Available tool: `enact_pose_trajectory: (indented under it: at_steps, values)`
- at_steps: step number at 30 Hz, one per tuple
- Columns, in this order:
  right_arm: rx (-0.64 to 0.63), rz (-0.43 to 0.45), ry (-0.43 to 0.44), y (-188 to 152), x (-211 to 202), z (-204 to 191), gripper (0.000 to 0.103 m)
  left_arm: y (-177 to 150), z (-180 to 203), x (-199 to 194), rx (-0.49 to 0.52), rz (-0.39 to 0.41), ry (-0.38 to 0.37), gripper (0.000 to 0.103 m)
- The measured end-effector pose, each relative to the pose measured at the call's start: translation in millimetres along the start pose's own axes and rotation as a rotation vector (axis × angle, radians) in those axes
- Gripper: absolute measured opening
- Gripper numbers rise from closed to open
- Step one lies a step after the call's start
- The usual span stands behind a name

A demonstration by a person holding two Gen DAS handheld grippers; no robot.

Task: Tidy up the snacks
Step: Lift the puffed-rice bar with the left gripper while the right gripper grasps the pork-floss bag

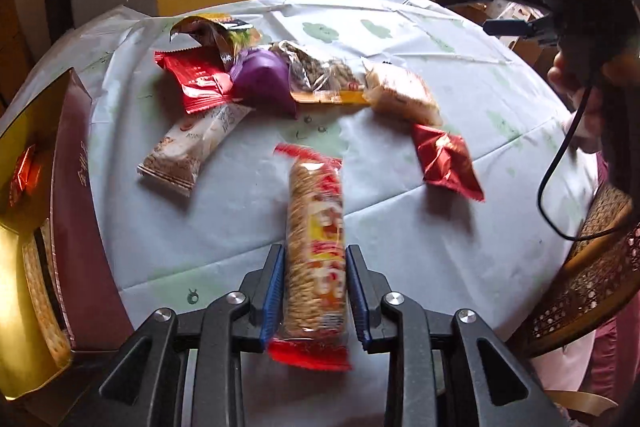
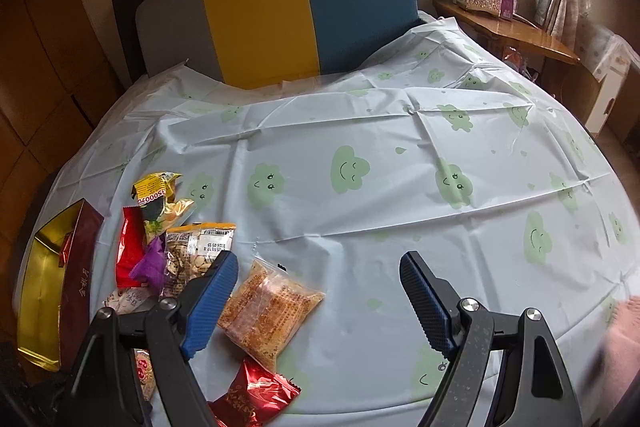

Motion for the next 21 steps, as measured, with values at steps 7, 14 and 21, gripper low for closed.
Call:
enact_pose_trajectory:
  at_steps: [7,14,21]
  values:
    - [0.034,-0.03,0.007,-1.8,5.6,5.0,0.084,1.5,7.3,0.9,0.03,0.042,0.016,0.032]
    - [0.039,-0.082,-0.004,-6.7,15.7,7.5,0.084,-0.8,3.5,6.4,0.027,0.105,0.019,0.032]
    - [0.056,-0.088,-0.031,-6.7,18.2,13.8,0.084,-8.8,0.6,0.2,-0.004,0.147,0.026,0.029]
Point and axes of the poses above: each gripper's, at about its wrist camera, not at the fingertips, and x roughly the way its jaws point, z to its right, y to its top, the point moved 4 cm from there along x, roughly the way its jaws point, and after that the axes turned 2 degrees about z, right-handed, at the moved point
